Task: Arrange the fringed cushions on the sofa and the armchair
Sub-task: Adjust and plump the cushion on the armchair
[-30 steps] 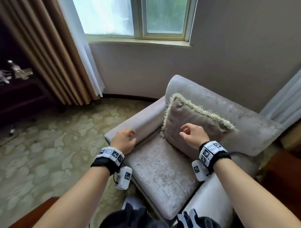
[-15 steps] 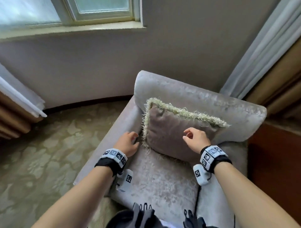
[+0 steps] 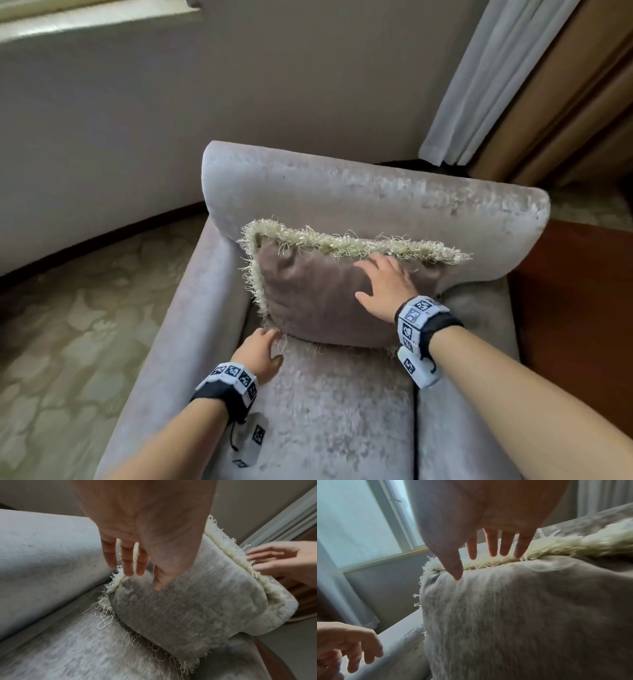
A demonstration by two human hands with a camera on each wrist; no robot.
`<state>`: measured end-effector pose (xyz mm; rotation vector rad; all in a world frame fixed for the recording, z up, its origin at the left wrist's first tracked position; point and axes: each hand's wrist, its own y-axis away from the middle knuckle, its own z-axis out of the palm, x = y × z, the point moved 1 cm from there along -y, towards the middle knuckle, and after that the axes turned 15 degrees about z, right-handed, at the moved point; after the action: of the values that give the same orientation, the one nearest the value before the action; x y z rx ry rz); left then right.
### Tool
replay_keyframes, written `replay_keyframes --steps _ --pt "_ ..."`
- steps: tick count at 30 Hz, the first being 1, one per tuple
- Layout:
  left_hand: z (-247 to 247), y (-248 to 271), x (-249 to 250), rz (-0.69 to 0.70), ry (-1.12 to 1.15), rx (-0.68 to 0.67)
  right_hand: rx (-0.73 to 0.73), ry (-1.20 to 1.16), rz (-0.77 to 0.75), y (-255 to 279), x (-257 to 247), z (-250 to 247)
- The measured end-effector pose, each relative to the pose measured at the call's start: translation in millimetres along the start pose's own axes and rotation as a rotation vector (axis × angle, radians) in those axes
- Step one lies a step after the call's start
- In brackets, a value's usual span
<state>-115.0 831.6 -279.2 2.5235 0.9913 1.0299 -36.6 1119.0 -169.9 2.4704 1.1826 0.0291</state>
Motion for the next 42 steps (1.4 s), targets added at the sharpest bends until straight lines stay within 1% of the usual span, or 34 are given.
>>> replay_keyframes --steps 2,3,6,7,11,13,15,17,18,19,21,23,26,30,31,33,36,38,40,42 --pt "7.3 -15.6 -10.6 -0.01 0.023 0.069 0.056 0.085 -0.064 -28.4 -17.0 8.5" --pt "9.2 -24.1 -16.3 -0.013 0.051 0.11 0.06 0.129 -0.078 -42.5 -22.4 15.9" --pt "15.6 -50.0 -42.4 -0.011 0.113 0.21 0.053 0.241 -0.05 -72.5 -24.2 47.6" --pt "16.8 -59.0 -51.9 -0.008 0.116 0.224 0.066 0.26 -0.032 -77.6 -21.2 58.4" --pt "16.5 -98.4 -95.2 0.007 0.124 0.285 0.19 0.298 -0.005 -89.0 -8.5 89.0" --pt "17.6 -116.2 -114.2 0.005 0.133 0.261 0.245 0.304 0.014 -90.1 -8.2 100.2" --pt "15.2 -136.3 -118.4 0.074 0.174 0.191 0.29 0.298 0.041 -92.8 -10.6 107.0" --pt "21.9 -159.1 -123.5 0.14 0.285 0.112 0.308 0.308 0.055 -97.1 -13.3 111.9" --pt "27.4 -168.7 -126.2 0.132 0.318 0.072 0.321 0.308 0.054 -98.8 -13.9 113.6" --pt "34.8 -177.8 -130.8 0.096 0.315 0.067 0.34 0.306 0.047 -101.5 -13.5 115.6" --pt "54.5 -192.2 -141.2 0.026 0.266 0.094 0.372 0.311 0.034 -104.5 -10.8 119.3" --pt "66.8 -200.0 -141.5 0.04 0.222 0.137 0.388 0.32 0.027 -106.0 -10.7 123.6" --pt "72.0 -200.3 -135.3 0.064 0.206 0.202 0.396 0.311 0.031 -105.9 -13.5 128.3" --pt "68.9 -184.4 -130.0 0.045 0.202 0.257 0.378 0.341 0.036 -96.7 -15.4 115.8" --pt "65.3 -176.7 -125.4 0.05 0.206 0.244 0.366 0.344 0.037 -91.9 -14.8 108.8" --pt "54.4 -157.8 -112.2 0.104 0.171 0.206 0.361 0.33 0.041 -79.0 -8.4 91.2" --pt "18.1 -123.9 -83.3 0.204 -0.006 0.202 0.392 0.265 0.069 -53.5 14.5 61.9" --pt "-21.1 -104.0 -58.9 0.282 -0.131 0.218 0.394 0.186 0.125 -34.3 30.0 42.0" --pt "-68.1 -89.4 -33.4 0.366 -0.224 0.206 0.375 0.083 0.204 -16.4 40.9 24.8" --pt "-109.3 -84.0 -15.6 0.423 -0.332 0.198 0.376 -0.034 0.257 -2.2 46.6 13.9"
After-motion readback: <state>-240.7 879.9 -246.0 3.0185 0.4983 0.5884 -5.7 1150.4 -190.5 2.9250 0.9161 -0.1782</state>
